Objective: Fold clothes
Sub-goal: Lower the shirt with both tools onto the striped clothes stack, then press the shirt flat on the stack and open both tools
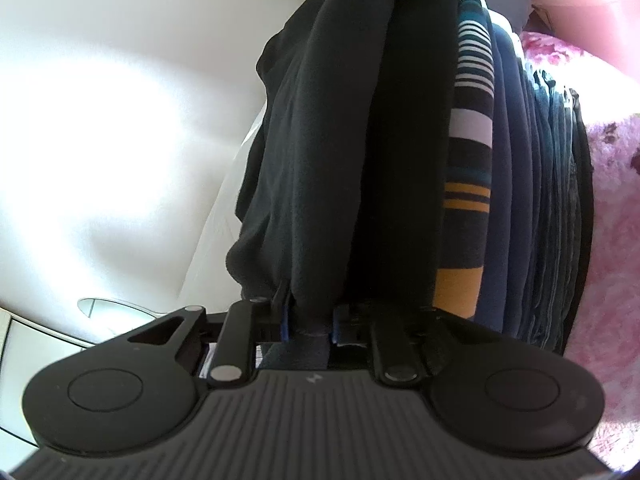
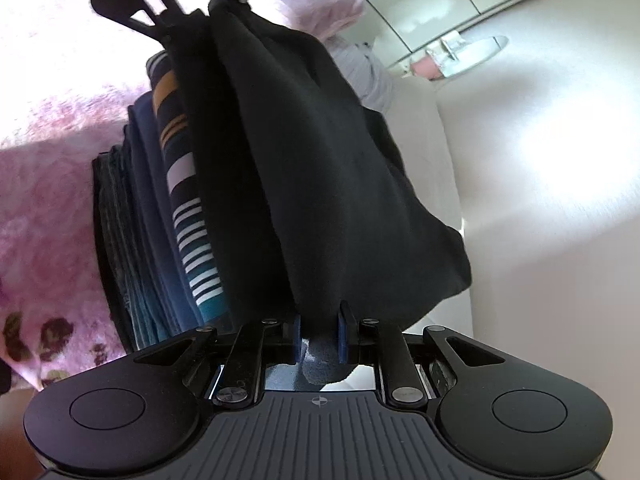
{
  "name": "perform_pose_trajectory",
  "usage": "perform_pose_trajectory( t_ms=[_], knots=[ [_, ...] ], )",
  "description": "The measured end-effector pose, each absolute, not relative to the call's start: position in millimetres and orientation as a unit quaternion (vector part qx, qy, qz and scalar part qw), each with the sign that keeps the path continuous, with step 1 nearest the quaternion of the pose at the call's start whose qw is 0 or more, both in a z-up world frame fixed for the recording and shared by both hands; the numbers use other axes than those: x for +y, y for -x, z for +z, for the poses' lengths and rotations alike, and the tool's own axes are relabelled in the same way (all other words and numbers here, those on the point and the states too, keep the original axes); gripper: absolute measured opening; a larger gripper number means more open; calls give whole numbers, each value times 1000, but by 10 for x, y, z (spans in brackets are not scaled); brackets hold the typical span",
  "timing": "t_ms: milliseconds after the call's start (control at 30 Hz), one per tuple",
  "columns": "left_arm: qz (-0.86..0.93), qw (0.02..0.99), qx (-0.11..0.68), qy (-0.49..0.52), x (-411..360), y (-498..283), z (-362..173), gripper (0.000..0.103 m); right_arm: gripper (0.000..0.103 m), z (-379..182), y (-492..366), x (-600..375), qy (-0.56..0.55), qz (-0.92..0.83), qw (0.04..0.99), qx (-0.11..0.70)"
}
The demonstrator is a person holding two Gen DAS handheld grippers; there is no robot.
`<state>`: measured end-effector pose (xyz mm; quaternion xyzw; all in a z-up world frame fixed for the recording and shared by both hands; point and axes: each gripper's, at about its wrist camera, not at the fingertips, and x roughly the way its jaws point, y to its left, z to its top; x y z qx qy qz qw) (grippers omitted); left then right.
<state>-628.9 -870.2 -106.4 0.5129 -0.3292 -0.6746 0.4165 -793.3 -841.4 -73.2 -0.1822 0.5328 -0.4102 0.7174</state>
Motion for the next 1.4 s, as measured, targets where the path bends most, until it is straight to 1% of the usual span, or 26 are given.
perform_pose_trajectory(
  t_ms=[133,233,333,467,567,667,800,833,867,933,1033,1100,1200,1400],
  knots=[
    [-688,415,-313,-506,-8646,6265,-1014,21,16,-717,7924,-8439,187,-413,715,531],
    [-717,419,-274,-485,-8617,6102,-894,22,19,-712,7905,-8442,187,-422,710,531],
    [-752,433,-229,-441,-8561,5971,-723,22,21,-702,7896,-8399,181,-433,708,529],
    [-776,457,-198,-387,-8474,5924,-632,22,22,-610,7893,-8330,164,-447,710,519],
    [-779,474,-182,-368,-8553,5953,-539,22,22,-423,7913,-8257,128,-456,737,483],
    [-775,491,-153,-367,-8794,5823,-464,22,22,-221,7923,-8309,93,-473,762,432],
    [-776,481,-91,-398,-9064,5859,-596,22,22,-74,7969,-8667,0,-500,786,364],
    [-775,479,-76,-405,-9131,5868,-631,20,22,-69,8012,-8771,-34,-506,791,342],
    [-774,474,-64,-414,-9116,5807,-596,16,22,-76,8053,-8864,-64,-511,794,324],
    [-772,477,-69,-415,-8980,5717,-559,13,22,-146,8125,-9008,-108,-515,793,305],
    [-770,481,-65,-415,-8813,5686,-655,12,22,-320,8217,-9097,-149,-509,789,311],
    [-770,479,-66,-415,-8749,5747,-791,12,22,-430,8286,-8927,-149,-509,789,311],
    [-765,477,-77,-425,-8673,5817,-912,9,22,-518,8313,-8809,-153,-507,789,312],
    [-761,477,-75,-432,-8663,5809,-949,9,22,-568,8297,-8785,-145,-503,793,313]
  ],
)
